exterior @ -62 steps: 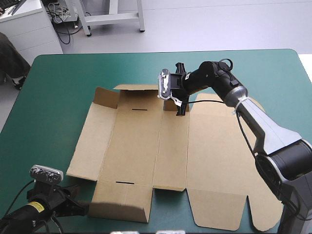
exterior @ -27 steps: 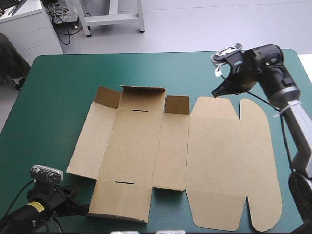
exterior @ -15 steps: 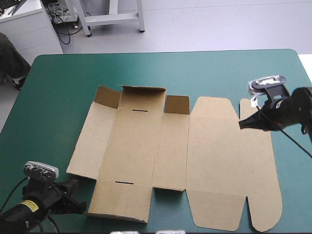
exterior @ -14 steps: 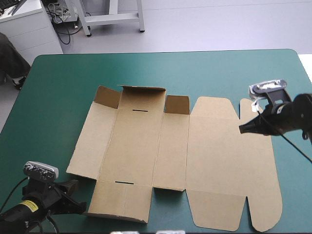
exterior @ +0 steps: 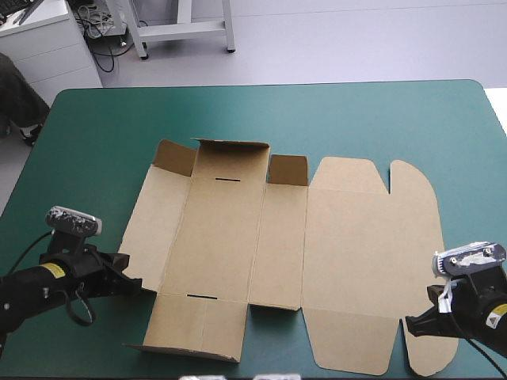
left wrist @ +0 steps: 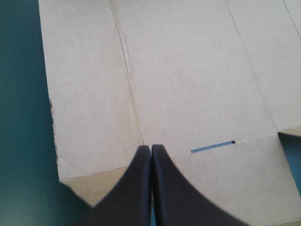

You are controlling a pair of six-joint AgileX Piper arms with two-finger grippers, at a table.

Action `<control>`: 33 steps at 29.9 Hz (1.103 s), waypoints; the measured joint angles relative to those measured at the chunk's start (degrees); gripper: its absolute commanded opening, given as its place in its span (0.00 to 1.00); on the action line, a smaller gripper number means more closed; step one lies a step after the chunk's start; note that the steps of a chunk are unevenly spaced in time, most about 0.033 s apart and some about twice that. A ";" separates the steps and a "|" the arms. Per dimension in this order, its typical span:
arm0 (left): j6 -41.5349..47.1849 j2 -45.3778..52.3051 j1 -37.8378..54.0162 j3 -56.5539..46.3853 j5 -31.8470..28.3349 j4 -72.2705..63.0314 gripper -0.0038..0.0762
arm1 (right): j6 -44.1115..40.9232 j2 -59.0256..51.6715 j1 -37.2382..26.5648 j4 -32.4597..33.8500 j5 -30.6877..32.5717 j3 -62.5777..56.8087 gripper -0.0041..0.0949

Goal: Fold the box

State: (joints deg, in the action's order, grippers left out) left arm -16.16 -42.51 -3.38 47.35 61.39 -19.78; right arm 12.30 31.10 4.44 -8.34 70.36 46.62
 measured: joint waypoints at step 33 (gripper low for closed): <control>-3.24 -43.68 0.38 29.64 9.39 -0.56 0.75 | 0.00 -2.72 -0.06 2.67 0.89 -4.69 0.02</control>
State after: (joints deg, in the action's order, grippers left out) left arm -19.40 -86.19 -3.00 76.99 70.78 -20.35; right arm 12.30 28.38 4.38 -5.67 71.24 41.93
